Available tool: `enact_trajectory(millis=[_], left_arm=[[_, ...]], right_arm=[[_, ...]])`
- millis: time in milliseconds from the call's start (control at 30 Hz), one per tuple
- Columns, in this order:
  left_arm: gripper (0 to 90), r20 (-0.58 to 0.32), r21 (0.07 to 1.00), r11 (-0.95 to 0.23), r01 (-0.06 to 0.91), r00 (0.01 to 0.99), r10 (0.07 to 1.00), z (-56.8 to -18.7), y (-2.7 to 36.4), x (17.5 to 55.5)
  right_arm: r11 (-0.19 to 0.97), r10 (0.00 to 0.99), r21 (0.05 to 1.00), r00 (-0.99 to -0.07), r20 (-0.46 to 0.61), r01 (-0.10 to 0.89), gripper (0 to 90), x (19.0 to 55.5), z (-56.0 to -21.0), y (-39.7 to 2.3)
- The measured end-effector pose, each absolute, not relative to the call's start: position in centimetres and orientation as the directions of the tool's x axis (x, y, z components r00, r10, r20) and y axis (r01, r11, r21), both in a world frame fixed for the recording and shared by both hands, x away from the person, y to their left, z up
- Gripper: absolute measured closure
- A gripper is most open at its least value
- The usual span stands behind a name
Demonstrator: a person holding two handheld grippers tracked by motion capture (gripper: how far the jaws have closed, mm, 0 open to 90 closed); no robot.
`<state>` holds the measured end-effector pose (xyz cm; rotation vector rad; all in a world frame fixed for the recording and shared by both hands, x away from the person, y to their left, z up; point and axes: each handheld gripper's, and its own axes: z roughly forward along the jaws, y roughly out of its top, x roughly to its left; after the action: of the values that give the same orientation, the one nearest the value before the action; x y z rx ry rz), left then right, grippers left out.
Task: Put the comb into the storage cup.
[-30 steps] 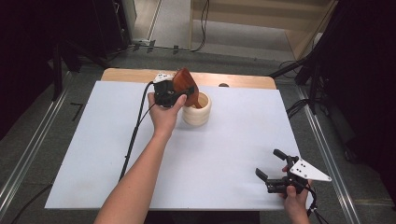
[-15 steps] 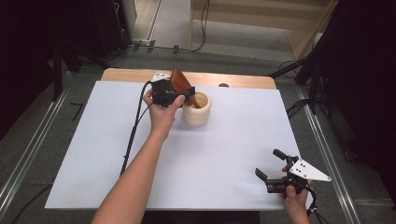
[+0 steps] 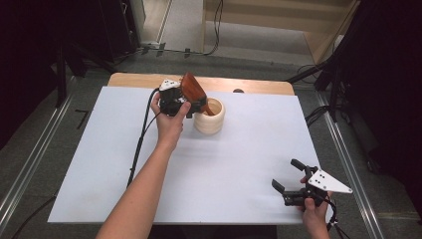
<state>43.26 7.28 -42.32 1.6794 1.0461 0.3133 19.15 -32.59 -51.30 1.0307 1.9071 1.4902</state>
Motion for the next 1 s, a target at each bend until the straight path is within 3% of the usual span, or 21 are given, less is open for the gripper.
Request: enact_trajectory(millis=[1000], left_arm=[[0.0,-0.226,0.914,-0.070,0.399,0.646,0.729,-42.5,9.7,39.9]], right_arm=[[0.119,0.811,0.958,-0.582,0.058,0.262,0.0,19.2,-51.3,-32.5]])
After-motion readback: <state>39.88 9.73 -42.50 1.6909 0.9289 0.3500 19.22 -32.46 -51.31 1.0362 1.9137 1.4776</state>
